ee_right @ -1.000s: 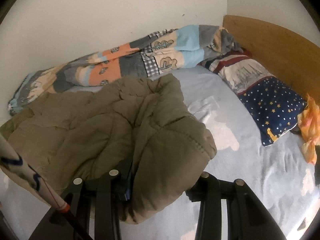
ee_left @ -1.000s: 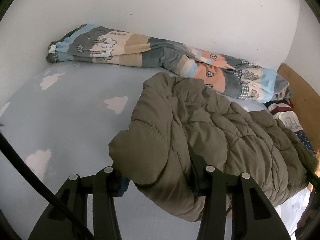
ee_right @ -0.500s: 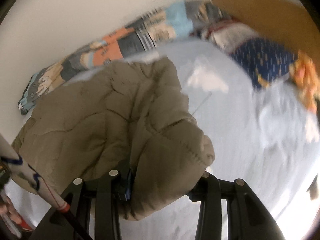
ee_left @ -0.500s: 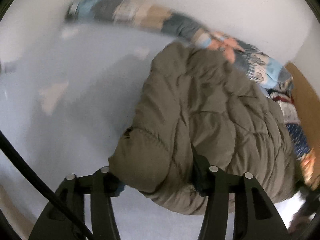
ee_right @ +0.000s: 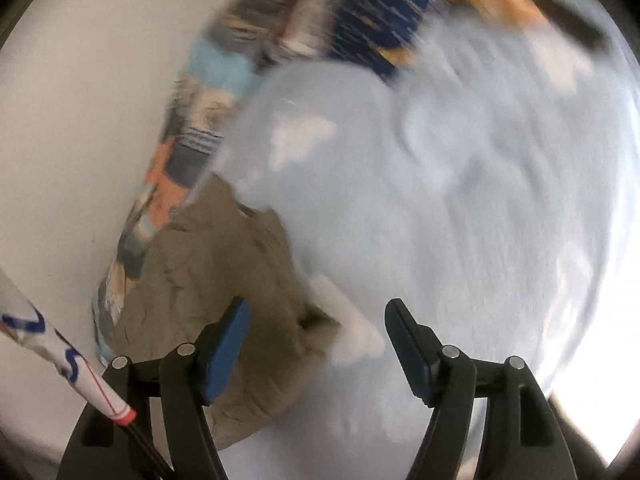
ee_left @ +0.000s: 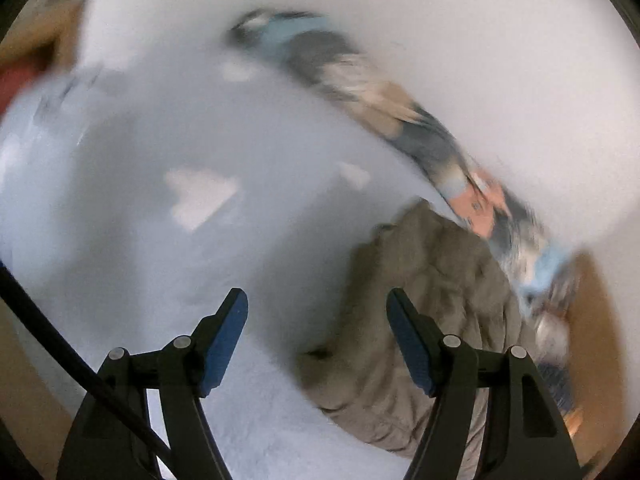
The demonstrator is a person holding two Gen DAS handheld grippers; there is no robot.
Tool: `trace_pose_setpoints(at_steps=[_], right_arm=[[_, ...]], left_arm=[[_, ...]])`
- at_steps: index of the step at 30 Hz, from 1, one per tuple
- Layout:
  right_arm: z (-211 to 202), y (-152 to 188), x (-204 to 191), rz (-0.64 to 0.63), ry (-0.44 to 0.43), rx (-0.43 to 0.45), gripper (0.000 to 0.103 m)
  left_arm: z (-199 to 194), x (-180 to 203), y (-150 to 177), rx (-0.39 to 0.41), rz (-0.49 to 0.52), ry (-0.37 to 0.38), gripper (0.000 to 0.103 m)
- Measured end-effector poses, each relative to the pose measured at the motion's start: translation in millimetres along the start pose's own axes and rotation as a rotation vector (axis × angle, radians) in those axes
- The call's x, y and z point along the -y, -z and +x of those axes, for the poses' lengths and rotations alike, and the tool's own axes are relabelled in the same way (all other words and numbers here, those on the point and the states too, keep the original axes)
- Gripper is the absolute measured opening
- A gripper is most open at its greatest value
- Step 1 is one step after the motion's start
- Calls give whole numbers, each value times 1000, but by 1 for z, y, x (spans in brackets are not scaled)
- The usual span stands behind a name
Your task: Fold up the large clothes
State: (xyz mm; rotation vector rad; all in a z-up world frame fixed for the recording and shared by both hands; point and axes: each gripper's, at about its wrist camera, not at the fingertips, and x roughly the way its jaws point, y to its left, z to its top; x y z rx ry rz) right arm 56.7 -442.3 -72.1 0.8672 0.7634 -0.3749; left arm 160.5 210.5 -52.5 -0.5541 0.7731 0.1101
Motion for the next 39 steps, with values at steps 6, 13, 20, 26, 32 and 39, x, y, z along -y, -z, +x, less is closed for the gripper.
trace_pose_setpoints(at_steps=[6, 13, 20, 26, 32, 39], right_arm=[[19, 42, -125, -515, -72, 38, 55], [106, 79, -183, -786, 58, -69, 53], [150, 75, -177, -769, 139, -206, 54], [104, 33, -203, -696, 26, -2, 54], [170, -1, -210, -623, 64, -80, 54], [207, 3, -205, -604, 126, -174, 59]], left_arm=[[24, 141, 46, -89, 489, 66, 71], [93, 192, 87, -212, 650, 18, 76], [93, 207, 83, -188, 675, 15, 79], [94, 234, 25, -81, 642, 67, 79], [178, 226, 5, -236, 592, -27, 80], [173, 222, -2, -224, 556, 3, 82]])
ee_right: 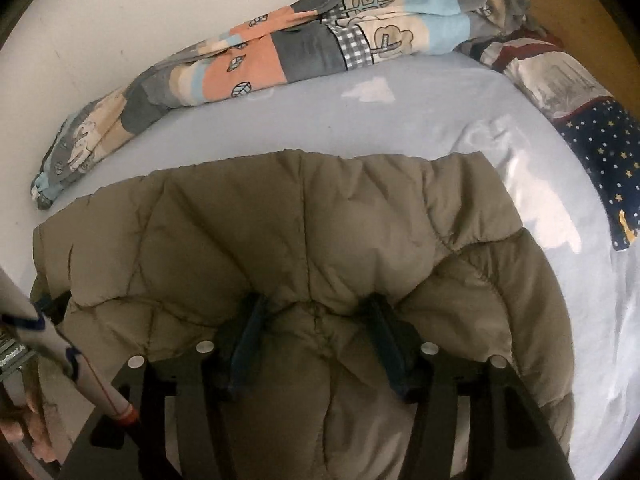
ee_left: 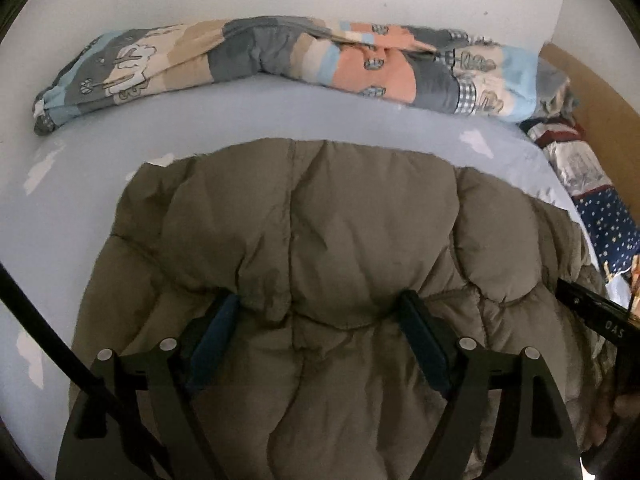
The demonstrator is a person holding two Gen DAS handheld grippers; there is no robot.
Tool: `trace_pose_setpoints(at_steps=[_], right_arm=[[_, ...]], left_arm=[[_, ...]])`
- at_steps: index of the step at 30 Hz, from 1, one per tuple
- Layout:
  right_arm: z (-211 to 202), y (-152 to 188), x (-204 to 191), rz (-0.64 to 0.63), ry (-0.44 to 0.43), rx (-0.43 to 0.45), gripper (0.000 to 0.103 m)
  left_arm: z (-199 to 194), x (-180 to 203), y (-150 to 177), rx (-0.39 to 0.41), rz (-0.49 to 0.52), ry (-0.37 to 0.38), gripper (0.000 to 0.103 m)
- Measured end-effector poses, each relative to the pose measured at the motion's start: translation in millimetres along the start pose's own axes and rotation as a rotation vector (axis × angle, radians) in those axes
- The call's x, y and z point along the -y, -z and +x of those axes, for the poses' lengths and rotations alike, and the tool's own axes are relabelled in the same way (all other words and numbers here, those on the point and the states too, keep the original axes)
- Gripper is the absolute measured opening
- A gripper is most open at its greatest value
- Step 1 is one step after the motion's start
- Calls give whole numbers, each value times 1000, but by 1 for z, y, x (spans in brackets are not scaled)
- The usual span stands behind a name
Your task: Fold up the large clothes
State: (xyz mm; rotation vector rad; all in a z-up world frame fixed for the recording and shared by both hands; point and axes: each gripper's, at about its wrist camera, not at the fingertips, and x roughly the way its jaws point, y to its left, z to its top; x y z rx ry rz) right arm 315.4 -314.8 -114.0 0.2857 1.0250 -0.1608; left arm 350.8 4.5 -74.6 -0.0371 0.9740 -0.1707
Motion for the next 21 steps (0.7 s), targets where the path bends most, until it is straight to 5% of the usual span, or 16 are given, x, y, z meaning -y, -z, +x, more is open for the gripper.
trace_pose_setpoints(at_steps=[11, 15, 21], right_arm=[[-109, 44, 33, 65, -22, 141, 59], [-142, 84, 51, 100, -10, 147, 61], [-133, 109, 75, 168, 44, 72, 61]], left_arm=[[-128, -9, 37, 177, 12, 25, 82], [-142, -31, 75, 146, 23, -3, 82], [-95, -58, 117, 8, -39, -57, 82]])
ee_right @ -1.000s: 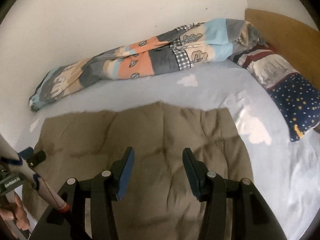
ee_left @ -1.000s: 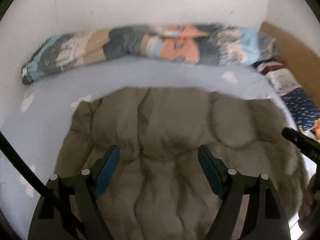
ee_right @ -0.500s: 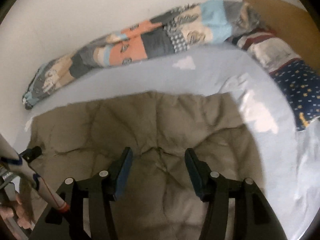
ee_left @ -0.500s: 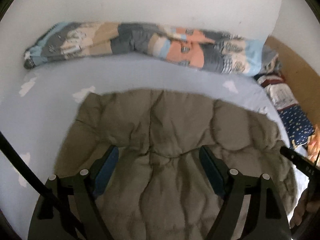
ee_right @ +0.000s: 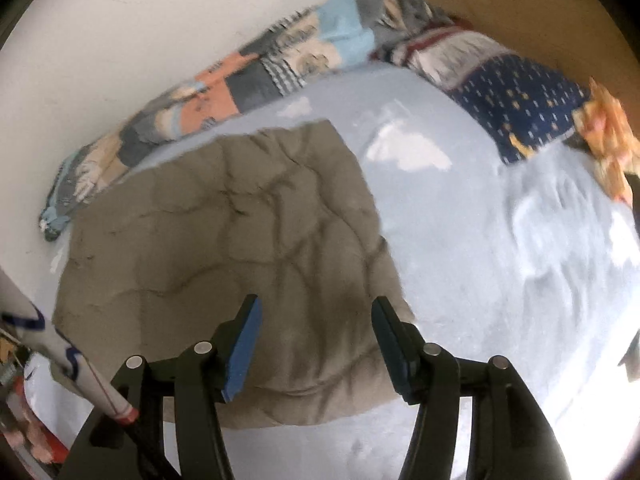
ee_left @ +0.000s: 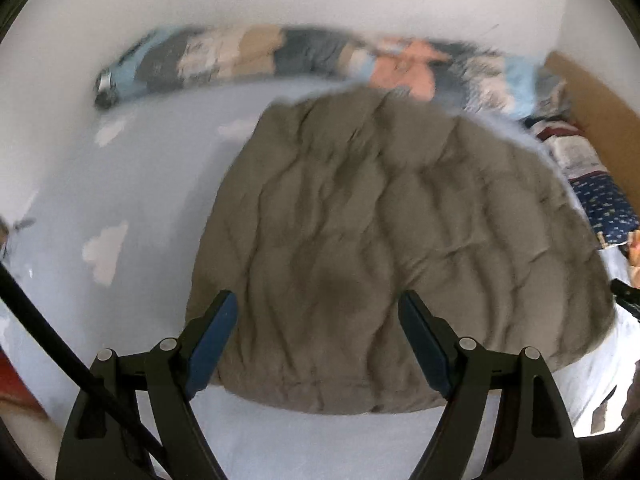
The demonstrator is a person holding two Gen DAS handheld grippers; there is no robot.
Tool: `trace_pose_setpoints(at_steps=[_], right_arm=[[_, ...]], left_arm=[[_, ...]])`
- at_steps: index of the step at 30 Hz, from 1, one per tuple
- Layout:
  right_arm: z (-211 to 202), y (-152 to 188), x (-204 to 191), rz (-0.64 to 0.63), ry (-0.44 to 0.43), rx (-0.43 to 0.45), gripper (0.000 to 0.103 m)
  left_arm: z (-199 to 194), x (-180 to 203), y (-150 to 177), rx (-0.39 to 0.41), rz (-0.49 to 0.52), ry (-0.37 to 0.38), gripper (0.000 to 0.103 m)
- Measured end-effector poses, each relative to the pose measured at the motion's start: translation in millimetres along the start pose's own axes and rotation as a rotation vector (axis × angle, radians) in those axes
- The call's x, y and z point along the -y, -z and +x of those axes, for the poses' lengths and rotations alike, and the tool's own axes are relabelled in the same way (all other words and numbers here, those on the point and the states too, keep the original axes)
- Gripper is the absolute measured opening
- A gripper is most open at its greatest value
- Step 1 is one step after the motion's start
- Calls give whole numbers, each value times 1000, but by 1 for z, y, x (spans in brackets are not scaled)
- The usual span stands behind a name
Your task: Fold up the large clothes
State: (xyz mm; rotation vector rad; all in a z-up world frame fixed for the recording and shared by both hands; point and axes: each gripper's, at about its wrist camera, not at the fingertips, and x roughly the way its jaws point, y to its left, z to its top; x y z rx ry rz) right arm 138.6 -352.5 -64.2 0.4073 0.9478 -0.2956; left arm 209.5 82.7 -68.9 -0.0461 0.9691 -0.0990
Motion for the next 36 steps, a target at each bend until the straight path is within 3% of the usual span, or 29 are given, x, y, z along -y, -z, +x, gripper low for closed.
trace_pose_setpoints(at_steps=[2, 6, 11, 15, 18, 20, 23, 27, 36], right_arm=[[7, -1, 7, 21, 13, -21, 61], [31, 1, 14, 41, 25, -94, 63], [40, 2, 12, 46, 56, -115, 67], [19, 2, -9, -45, 104, -2, 67], [-1, 5, -36, -160, 76, 108, 67], [-6, 11, -55, -221, 39, 125, 67], [-2, 21, -80, -283, -14, 95, 67], [15, 33, -104, -346, -3, 29, 67], [37, 41, -107, -355, 21, -34, 73]], left_arm=[[11, -8, 0, -33, -30, 27, 82], [28, -5, 2, -68, -5, -21, 82], [25, 5, 3, -33, 53, -75, 82], [5, 13, 2, 78, 68, -58, 82], [-5, 27, 2, 136, 96, -52, 82], [-6, 37, 2, 136, 107, -42, 82], [-1, 56, 8, 121, 152, -55, 82], [16, 62, 10, 80, 166, -74, 82], [24, 65, 12, 80, 202, -95, 83]])
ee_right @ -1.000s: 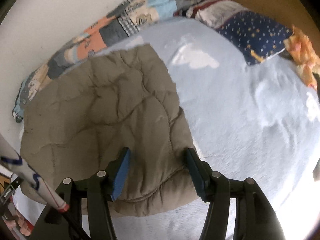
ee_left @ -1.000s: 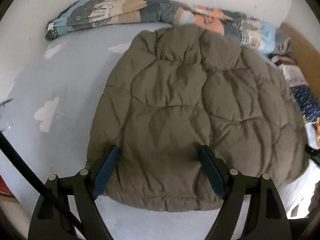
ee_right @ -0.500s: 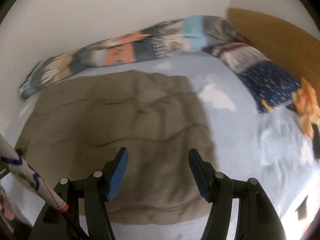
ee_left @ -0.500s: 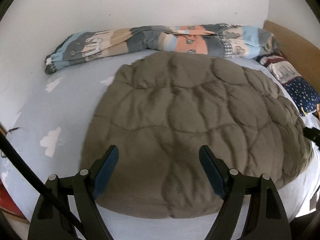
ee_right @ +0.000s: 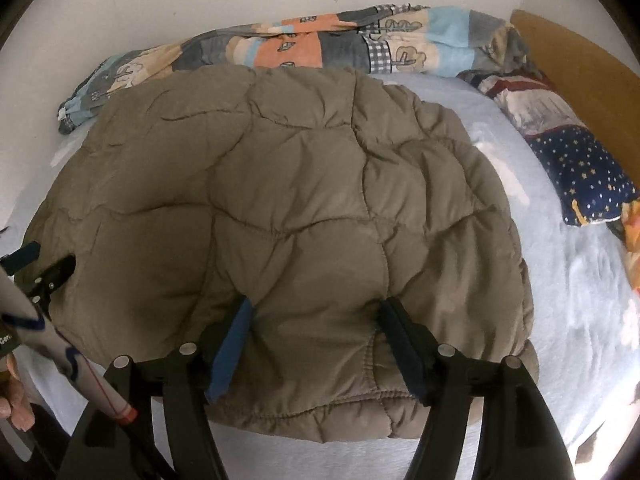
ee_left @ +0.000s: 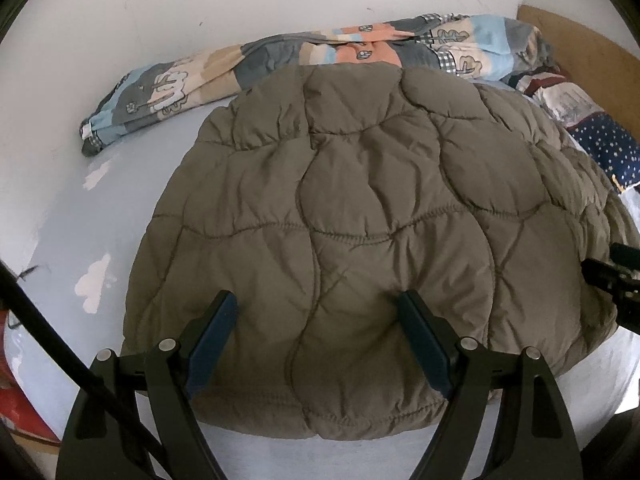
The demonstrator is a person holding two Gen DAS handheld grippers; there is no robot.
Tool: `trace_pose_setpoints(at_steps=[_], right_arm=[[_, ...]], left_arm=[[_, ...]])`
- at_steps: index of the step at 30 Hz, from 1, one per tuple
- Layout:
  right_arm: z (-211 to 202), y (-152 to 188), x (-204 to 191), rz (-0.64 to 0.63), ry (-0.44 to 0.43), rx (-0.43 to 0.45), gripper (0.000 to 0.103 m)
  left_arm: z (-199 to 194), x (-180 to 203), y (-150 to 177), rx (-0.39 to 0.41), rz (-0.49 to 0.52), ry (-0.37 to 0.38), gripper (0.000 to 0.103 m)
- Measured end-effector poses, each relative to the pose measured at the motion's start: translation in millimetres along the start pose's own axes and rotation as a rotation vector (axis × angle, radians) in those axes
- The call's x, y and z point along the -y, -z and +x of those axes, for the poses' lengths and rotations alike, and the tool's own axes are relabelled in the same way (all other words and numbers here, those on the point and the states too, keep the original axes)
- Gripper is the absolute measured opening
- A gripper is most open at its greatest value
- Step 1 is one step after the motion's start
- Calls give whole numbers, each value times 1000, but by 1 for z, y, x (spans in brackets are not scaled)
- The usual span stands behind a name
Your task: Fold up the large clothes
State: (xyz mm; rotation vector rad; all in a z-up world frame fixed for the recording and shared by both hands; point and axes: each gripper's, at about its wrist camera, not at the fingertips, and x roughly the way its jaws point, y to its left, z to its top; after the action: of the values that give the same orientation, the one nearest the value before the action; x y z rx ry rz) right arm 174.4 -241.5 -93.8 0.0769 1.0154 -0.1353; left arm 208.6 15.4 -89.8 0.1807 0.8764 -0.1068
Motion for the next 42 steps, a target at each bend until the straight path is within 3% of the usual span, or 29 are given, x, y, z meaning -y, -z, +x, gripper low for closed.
trace_pose_setpoints(at_steps=[11, 18, 28, 36, 42], right_arm=[[4, -2, -4, -15, 13, -6, 76], [-15, -26, -1, 62, -29, 131, 76], [39, -51, -8, 65, 24, 36, 80], [15, -42, 4, 98, -33, 70, 80], [-13, -17, 28, 133, 31, 70, 80]], left_arm=[[-3, 10, 1, 24, 51, -46, 83], [-4, 13, 2, 35, 68, -61, 83], [-4, 16, 2, 46, 96, -71, 83], [-5, 14, -1, 39, 86, -64, 83], [-4, 14, -1, 35, 80, -62, 83]])
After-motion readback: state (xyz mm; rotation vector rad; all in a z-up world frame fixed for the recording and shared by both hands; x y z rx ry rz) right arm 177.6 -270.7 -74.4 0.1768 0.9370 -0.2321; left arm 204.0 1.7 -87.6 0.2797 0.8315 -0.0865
